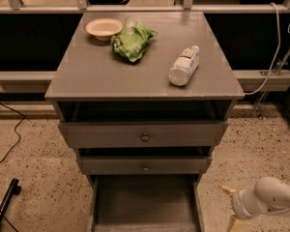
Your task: Open bottom drawer
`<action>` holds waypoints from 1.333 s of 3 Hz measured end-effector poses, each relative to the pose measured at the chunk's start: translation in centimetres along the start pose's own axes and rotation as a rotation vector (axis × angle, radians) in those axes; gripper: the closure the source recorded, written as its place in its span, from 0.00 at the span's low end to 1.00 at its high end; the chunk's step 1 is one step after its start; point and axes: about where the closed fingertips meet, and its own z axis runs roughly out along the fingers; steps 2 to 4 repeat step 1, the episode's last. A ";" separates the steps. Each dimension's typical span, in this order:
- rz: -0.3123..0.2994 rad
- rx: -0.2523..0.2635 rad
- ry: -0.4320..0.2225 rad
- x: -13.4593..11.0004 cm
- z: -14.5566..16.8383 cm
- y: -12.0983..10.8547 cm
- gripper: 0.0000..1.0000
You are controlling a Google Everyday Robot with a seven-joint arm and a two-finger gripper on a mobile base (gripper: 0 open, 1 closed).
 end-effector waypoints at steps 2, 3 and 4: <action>0.000 0.000 0.000 0.0 0.0 0.0 0.00; 0.000 0.000 0.000 0.0 0.0 0.0 0.00; 0.000 0.000 0.000 0.0 0.0 0.0 0.00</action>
Offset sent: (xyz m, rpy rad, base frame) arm 0.0000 0.0000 0.0000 0.0000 0.0000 0.0000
